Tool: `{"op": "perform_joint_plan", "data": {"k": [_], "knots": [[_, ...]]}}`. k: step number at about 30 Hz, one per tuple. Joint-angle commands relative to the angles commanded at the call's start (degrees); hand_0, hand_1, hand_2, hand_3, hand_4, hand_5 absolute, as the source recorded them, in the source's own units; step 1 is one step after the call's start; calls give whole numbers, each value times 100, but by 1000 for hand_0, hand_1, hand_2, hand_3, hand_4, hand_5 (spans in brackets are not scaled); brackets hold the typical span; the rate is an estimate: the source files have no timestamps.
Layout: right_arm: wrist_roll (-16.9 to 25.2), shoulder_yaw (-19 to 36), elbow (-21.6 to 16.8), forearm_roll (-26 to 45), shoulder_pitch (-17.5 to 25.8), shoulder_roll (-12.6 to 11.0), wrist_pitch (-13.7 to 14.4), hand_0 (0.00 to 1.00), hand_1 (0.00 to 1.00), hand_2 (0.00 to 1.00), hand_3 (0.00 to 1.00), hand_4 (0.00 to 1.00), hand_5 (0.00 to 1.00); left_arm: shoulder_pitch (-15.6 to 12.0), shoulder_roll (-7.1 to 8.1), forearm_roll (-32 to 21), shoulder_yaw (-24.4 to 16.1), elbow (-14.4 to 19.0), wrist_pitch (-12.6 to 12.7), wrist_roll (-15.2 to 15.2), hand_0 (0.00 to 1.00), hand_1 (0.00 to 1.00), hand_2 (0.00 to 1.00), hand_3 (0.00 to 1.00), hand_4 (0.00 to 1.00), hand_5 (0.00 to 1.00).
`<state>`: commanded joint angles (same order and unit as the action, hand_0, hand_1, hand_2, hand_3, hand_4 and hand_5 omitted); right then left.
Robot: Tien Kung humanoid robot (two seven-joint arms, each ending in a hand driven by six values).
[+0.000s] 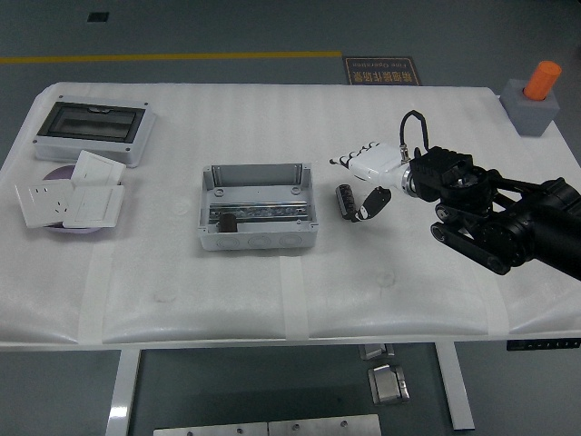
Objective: Pick up the battery,place it into the box
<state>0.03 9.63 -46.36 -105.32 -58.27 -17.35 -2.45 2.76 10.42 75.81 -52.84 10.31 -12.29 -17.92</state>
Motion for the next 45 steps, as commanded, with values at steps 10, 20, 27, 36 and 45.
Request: {"op": "perform_joint_plan", "data": {"k": [10,20,27,36,45], "knots": [[91,156,184,-25,108,116,-143,998,823,825,957,966,413,9,-5,-72,81,0,1,18,611,652,451,503,442,490],[149,210,382,11,174,156,-104,998,799,795,900,960,416,31,-2,-223,273,0,6,82,610,652,450,502,441,489],[149,191,396,114,203,166,-18,998,794,791,895,959,429,41,-11,-303,358,0,7,110,611,652,447,502,441,488],[134,189,393,123,209,172,76,998,787,777,860,935,449,55,-24,-329,388,0,12,132,611,652,446,502,441,488],[152,205,407,151,279,173,133,990,766,736,786,847,414,41,-25,-336,403,0,3,145,611,652,446,502,441,488]]}}
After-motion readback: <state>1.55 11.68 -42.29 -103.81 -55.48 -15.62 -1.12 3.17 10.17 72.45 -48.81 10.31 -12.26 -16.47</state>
